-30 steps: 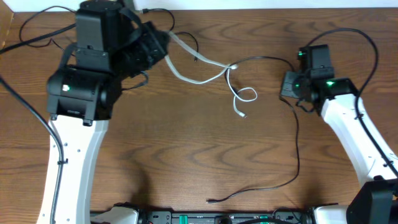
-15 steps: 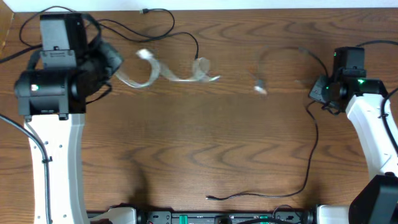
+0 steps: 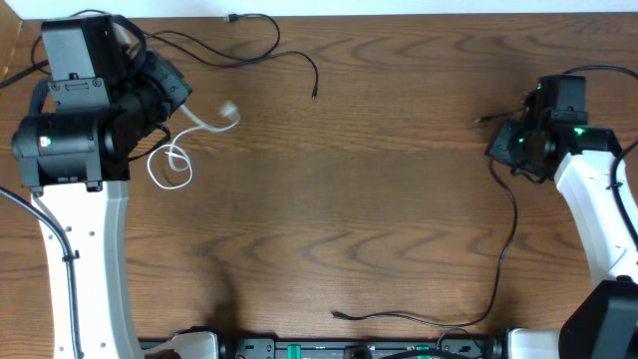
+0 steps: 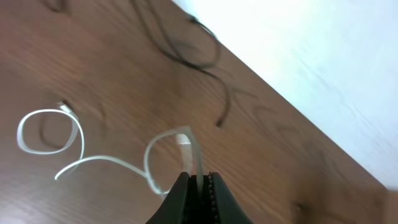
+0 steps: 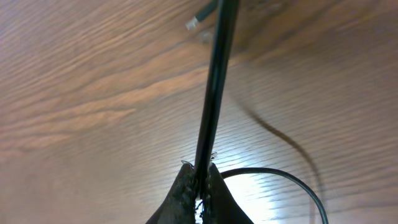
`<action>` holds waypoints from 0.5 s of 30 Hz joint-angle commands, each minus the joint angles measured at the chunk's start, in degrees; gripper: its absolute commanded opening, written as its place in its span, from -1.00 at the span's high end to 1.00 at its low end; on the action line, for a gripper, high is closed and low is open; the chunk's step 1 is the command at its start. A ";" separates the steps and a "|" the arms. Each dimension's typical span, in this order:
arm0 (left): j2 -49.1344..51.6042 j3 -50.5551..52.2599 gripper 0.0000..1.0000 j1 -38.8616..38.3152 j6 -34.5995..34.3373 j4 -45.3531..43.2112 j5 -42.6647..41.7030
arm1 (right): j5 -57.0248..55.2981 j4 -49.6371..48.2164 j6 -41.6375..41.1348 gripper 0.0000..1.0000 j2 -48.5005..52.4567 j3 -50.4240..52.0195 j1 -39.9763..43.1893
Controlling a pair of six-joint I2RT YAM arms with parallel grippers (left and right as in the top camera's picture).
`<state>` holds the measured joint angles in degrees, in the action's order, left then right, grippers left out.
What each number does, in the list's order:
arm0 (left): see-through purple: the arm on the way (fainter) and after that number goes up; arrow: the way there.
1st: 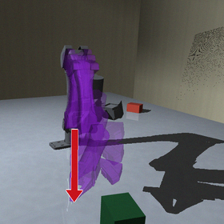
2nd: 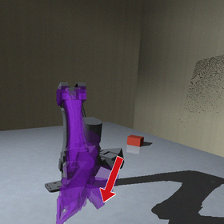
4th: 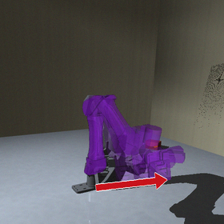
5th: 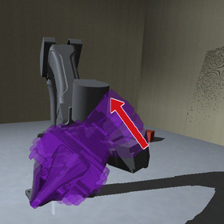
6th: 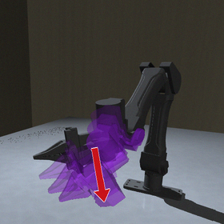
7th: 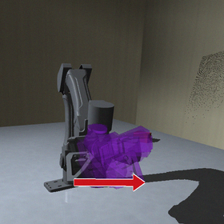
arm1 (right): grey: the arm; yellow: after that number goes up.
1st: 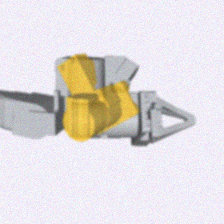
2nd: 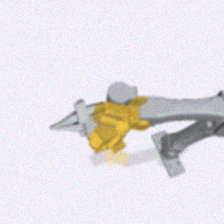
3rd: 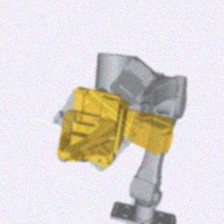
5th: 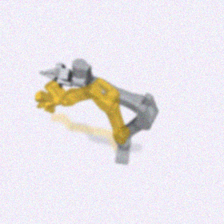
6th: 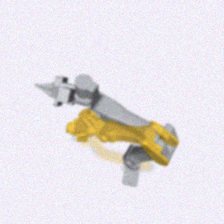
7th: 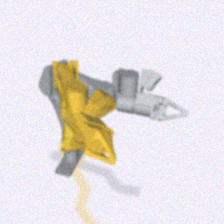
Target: Untangle cables
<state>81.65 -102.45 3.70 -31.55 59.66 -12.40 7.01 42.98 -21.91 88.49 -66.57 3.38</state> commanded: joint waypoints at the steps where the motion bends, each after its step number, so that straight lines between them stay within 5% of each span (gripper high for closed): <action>1: -0.42 -0.63 0.85 0.09 3.41 -0.66 -8.20 | 2.84 -0.13 1.86 0.98 0.04 0.48 -1.92; 4: -0.42 -0.63 0.85 0.09 5.31 -1.38 -11.39 | 2.84 -0.33 1.86 0.98 0.04 0.48 -3.93; 8: -0.42 -0.63 0.85 0.09 17.16 -4.09 -28.24 | 2.38 -0.59 1.84 0.91 0.04 0.48 -6.40; 11: -0.42 -0.63 0.85 0.11 16.92 -3.93 -26.93 | 2.38 -1.11 1.81 0.83 0.04 0.50 -7.04; 15: -0.31 -0.63 0.85 0.11 15.58 0.46 -13.94 | 2.40 -0.61 1.81 0.83 0.04 0.68 -7.23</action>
<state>81.65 -102.45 3.66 -17.65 57.56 -33.61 9.28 42.13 -20.71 88.49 -66.54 -3.57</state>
